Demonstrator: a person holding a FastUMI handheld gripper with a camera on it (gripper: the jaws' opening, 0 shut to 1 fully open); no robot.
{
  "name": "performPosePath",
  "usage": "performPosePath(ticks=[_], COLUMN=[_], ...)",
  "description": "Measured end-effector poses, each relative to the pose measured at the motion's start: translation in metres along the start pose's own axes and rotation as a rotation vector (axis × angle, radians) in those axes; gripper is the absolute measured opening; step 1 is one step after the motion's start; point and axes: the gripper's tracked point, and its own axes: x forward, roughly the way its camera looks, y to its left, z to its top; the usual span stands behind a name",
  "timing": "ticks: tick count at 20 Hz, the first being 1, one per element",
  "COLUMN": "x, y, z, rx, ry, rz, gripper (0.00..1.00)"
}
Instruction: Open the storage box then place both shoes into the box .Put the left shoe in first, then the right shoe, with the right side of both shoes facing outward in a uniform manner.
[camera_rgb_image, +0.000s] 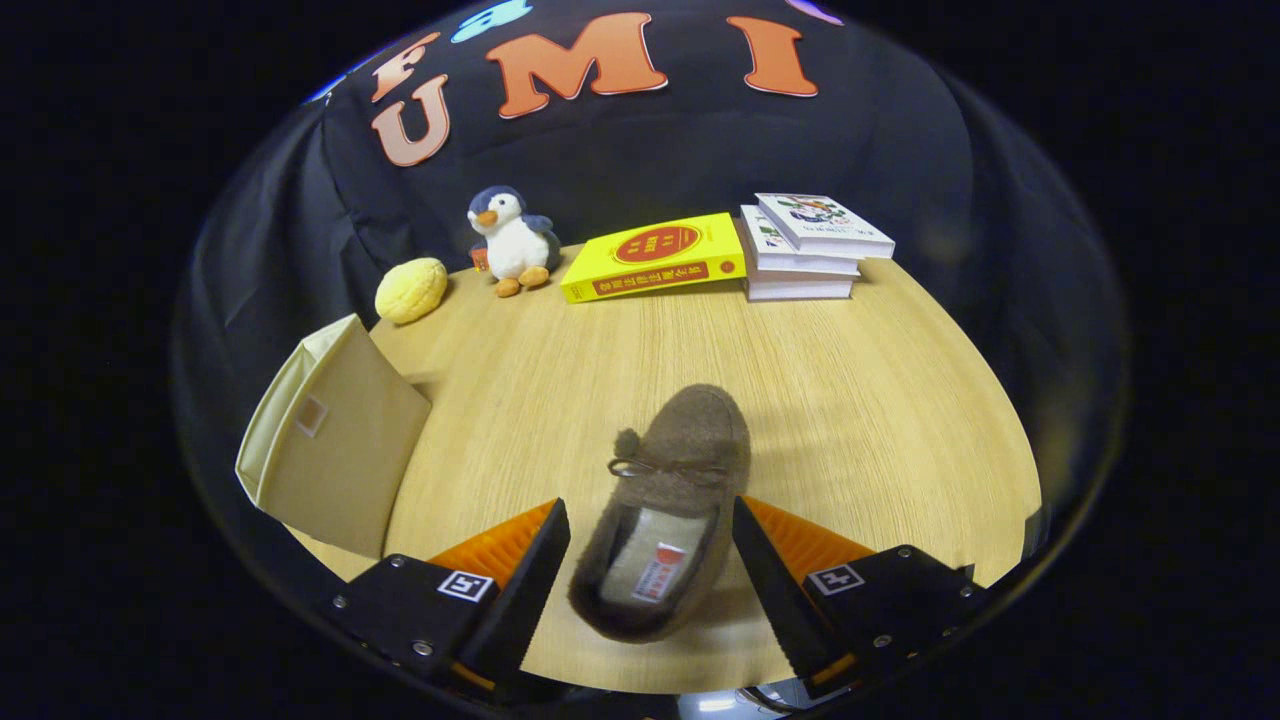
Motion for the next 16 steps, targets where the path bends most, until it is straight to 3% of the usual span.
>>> performPosePath(ticks=[5, 10, 15, 16], x=[0.030, 0.050, 0.059, 0.059], y=[-0.026, -0.030, -0.037, -0.042], z=[-0.020, -0.020, -0.013, -0.014], rx=[0.010, 0.013, 0.023, 0.038], ry=[0.049, 0.027, 0.005, 0.007], rz=[-0.018, -0.031, -0.081, -0.098], gripper=[0.92, 0.63, 0.46, 0.38])
